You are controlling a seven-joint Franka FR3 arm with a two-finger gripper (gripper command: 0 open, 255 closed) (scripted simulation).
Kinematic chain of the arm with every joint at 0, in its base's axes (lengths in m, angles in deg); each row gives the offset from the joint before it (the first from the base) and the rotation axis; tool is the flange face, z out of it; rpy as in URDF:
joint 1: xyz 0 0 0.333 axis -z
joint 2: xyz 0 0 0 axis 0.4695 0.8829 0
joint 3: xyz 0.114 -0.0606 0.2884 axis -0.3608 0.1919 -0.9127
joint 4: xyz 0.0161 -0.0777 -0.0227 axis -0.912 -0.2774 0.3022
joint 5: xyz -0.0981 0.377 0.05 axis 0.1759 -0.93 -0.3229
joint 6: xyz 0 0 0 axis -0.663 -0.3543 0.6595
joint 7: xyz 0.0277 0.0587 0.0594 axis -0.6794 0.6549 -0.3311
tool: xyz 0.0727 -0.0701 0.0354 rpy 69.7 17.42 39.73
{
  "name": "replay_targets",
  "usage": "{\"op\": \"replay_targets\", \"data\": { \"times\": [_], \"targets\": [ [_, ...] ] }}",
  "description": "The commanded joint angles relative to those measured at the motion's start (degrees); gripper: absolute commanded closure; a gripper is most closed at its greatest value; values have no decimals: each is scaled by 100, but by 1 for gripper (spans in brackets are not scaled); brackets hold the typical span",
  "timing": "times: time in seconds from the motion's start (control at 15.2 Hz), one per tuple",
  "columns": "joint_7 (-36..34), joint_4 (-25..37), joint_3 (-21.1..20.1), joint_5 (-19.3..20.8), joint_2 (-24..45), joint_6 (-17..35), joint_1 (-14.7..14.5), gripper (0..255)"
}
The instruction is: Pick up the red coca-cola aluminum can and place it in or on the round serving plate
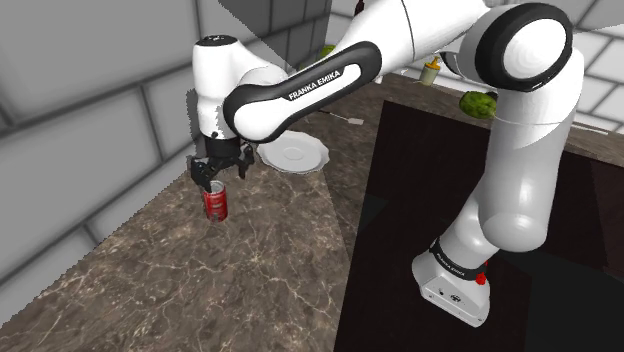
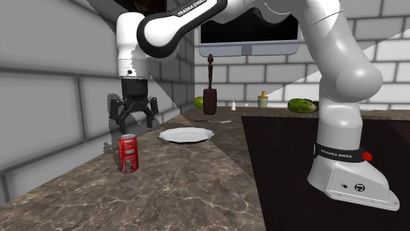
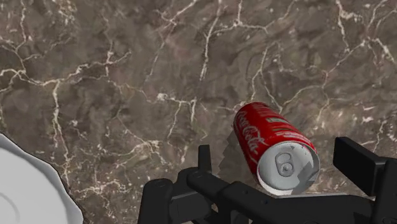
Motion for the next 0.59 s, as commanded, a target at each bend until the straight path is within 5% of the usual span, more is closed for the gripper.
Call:
{"op": "replay_targets", "data": {
  "times": [0.0,0.53],
  "targets": [
    [-243,494,68,207,477,-101,-232,0],
    [-340,361,176,365,794,331,-299,0]
  ]
}}
